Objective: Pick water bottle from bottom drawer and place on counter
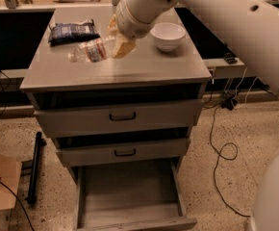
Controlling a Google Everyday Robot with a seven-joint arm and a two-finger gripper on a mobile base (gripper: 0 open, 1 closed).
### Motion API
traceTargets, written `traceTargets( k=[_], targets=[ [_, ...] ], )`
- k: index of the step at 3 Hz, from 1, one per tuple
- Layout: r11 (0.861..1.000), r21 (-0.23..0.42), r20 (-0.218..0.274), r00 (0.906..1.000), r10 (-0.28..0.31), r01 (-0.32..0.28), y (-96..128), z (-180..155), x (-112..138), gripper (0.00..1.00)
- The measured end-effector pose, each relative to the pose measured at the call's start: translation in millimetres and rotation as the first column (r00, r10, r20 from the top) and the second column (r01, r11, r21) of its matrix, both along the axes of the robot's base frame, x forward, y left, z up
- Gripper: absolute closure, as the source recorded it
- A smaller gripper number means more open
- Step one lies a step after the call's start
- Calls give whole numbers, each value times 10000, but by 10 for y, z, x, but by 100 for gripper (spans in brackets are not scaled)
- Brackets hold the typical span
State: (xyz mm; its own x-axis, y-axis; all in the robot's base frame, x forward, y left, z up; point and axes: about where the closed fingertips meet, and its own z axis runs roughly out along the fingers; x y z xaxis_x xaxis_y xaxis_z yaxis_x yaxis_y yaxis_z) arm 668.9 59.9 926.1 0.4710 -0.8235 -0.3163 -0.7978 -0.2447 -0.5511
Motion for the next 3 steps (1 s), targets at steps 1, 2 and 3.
traceTargets(
  k=[1,2,3],
  targets=[
    [9995,265,-449,9989,-141,153,-77,-171,352,100],
    [9985,493,-907,9957,-181,226,-94,-396,637,100],
    [9962,864,-1350,9908,19,99,-55,-616,861,87]
  ],
)
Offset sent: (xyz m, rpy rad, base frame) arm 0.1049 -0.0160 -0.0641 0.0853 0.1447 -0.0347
